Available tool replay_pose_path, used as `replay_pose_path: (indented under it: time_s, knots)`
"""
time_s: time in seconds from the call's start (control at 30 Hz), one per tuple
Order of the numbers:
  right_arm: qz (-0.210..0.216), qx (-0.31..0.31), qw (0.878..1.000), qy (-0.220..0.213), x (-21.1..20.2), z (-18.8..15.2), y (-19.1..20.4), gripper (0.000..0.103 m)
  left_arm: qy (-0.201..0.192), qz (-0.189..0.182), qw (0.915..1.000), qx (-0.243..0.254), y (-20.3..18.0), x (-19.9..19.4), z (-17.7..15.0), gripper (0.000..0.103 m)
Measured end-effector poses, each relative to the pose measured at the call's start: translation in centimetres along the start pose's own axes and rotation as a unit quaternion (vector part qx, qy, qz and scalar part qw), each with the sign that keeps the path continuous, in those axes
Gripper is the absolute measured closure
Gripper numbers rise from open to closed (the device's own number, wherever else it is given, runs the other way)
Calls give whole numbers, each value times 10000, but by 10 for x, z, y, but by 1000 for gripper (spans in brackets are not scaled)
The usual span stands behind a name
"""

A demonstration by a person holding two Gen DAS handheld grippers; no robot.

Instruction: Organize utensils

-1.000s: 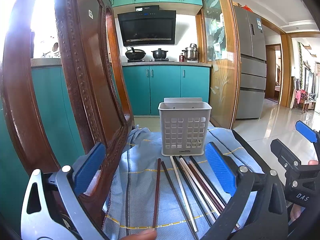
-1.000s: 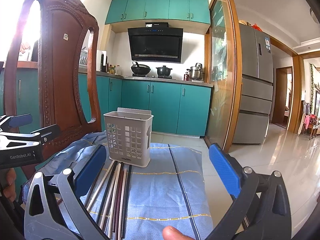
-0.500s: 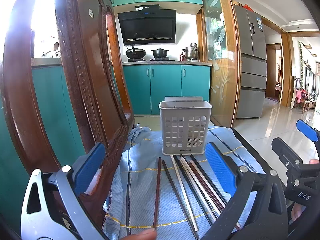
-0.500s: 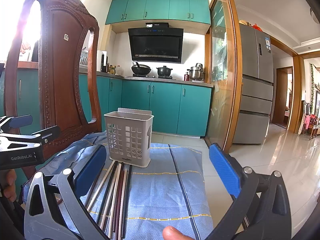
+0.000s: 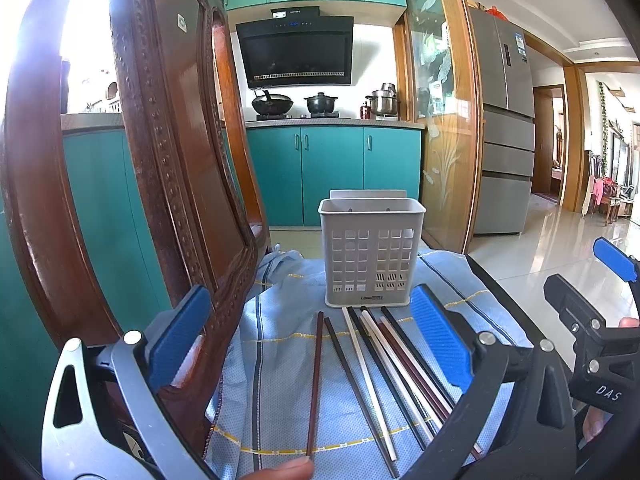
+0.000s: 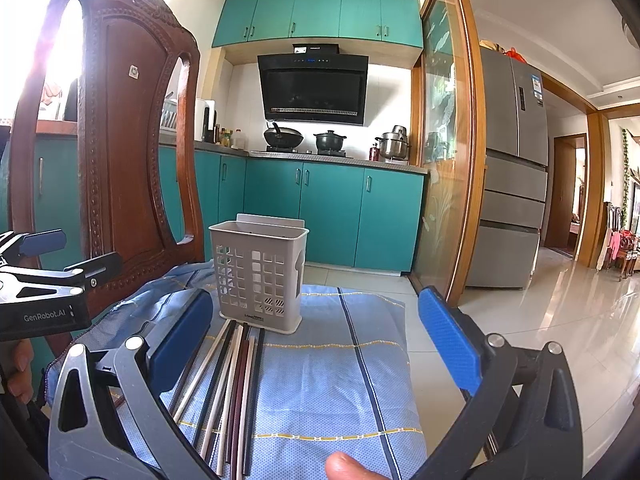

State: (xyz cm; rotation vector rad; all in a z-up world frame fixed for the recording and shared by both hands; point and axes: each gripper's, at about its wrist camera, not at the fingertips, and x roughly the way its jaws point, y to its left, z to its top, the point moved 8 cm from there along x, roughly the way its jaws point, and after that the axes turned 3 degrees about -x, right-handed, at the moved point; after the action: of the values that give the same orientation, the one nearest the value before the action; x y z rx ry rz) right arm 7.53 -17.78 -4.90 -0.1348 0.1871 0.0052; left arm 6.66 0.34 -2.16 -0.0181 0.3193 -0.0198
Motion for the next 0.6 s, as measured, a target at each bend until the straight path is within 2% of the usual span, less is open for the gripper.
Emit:
replay_pose_path:
  time_s: [0.6]
  knots:
    - [3,5,10000,6,1,0,0,2,6,2,10000,4,-1,2,-2,3]
